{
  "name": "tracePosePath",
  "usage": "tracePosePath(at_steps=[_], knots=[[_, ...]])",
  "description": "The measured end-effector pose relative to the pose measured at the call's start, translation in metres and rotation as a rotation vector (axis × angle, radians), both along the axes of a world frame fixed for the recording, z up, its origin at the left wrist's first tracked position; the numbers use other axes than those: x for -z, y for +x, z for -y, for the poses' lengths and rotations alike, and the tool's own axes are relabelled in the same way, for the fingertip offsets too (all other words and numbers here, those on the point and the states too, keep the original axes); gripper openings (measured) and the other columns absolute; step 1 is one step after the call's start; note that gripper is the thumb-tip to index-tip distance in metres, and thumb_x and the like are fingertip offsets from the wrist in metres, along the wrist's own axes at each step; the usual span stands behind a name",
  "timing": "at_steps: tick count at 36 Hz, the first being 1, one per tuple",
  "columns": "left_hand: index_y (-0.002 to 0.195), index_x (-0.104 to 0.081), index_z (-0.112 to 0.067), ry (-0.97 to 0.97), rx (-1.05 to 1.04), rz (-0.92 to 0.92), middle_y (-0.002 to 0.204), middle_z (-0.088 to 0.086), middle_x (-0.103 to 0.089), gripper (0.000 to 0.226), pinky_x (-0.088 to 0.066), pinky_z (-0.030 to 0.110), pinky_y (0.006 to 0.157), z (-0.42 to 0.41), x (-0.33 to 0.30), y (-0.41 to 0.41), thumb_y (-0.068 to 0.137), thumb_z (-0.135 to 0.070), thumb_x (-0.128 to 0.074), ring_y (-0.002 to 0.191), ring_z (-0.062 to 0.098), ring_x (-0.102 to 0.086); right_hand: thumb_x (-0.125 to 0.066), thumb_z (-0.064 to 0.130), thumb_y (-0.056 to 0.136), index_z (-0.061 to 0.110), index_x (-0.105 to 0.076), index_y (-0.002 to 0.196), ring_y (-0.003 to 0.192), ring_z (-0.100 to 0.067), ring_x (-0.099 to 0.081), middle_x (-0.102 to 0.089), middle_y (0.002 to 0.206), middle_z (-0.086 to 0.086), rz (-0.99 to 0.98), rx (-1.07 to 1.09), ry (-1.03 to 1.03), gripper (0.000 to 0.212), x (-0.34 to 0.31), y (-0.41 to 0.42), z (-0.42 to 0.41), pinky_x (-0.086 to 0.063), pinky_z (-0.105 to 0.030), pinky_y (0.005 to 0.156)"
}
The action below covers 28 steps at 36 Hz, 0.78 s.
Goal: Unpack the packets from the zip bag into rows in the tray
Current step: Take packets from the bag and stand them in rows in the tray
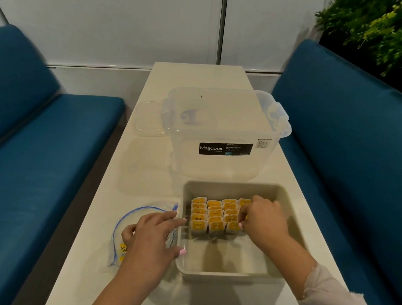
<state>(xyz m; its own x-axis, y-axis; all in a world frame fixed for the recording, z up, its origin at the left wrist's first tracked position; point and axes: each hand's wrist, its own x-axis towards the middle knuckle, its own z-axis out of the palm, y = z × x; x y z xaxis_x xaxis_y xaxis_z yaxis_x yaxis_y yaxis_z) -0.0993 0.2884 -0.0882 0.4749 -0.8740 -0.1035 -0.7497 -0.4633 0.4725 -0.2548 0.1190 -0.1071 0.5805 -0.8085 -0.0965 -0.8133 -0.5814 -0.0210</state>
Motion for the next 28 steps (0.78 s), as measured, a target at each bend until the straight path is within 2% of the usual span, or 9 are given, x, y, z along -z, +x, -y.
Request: tracePosePath(at_steps=[7,11,14,18,20,24,28], knots=[[0.120,-0.046,-0.055,-0.009,0.000,0.002,0.139,-0.031,-0.033,0.053,-0.011,0.025,0.092,-0.001,0.000,0.000,0.076,-0.039,-0.071,0.131,-0.004,-0.023,-0.059,0.038,0.090,0.033,-0.068,0.098,0.098,-0.017,-0.056,-0.057,0.106,0.004,-0.034,-0.001,0.003,0.013,0.008,0.004,0.001,-0.036,-0.029,0.089],[0.121,-0.046,-0.054,0.006,-0.005,0.003,0.139,-0.032,-0.032,0.052,-0.012,0.026,0.095,-0.001,0.002,0.001,0.077,-0.040,-0.069,0.131,-0.003,-0.022,-0.060,0.039,0.090,0.033,-0.068,0.098,0.096,-0.016,-0.056,-0.058,0.105,0.004,-0.033,0.009,0.003,0.013,0.009,0.005,0.001,-0.038,-0.029,0.088],[0.122,-0.046,-0.053,-0.009,-0.023,0.006,0.139,-0.031,-0.032,0.050,-0.010,0.024,0.091,-0.001,0.001,0.003,0.079,-0.041,-0.068,0.131,-0.003,-0.022,-0.062,0.041,0.088,0.033,-0.067,0.098,0.095,-0.016,-0.056,-0.058,0.104,0.005,-0.018,0.024,0.014,0.014,0.008,0.004,0.001,-0.038,-0.029,0.088],[0.109,-0.056,-0.051,-0.129,-0.101,0.039,0.134,-0.028,-0.041,0.037,-0.009,0.022,0.084,-0.005,-0.001,0.012,0.083,-0.027,-0.066,0.128,-0.001,-0.030,-0.063,0.042,0.086,0.035,-0.065,0.099,0.096,-0.015,-0.055,-0.053,0.098,0.007,0.041,0.039,0.036,0.015,0.001,0.003,0.002,-0.035,-0.028,0.087],[0.101,-0.061,-0.048,-0.188,-0.154,0.067,0.134,-0.024,-0.043,0.036,-0.012,0.024,0.087,-0.010,-0.001,0.022,0.083,-0.017,-0.065,0.129,0.003,-0.031,-0.064,0.043,0.085,0.036,-0.065,0.100,0.095,-0.014,-0.054,-0.050,0.093,0.009,0.077,0.048,0.034,0.017,-0.005,0.005,0.001,-0.035,-0.028,0.087],[0.104,-0.062,-0.041,-0.154,-0.254,0.094,0.143,-0.014,-0.036,0.036,-0.023,0.038,0.103,-0.019,0.001,0.045,0.086,-0.009,-0.059,0.137,0.013,-0.022,-0.063,0.044,0.084,0.035,-0.067,0.098,0.095,-0.014,-0.056,-0.060,0.099,0.010,0.162,0.044,0.046,0.016,-0.018,0.019,-0.007,-0.036,-0.030,0.087],[0.115,-0.060,-0.034,-0.108,-0.267,0.002,0.149,-0.007,-0.029,0.040,-0.022,0.029,0.109,-0.031,0.005,0.060,0.086,-0.007,-0.057,0.139,0.018,-0.015,-0.061,0.044,0.087,0.034,-0.068,0.098,0.093,-0.016,-0.060,-0.066,0.093,0.009,0.272,-0.005,0.108,0.017,-0.030,0.041,-0.024,-0.043,-0.029,0.083]])
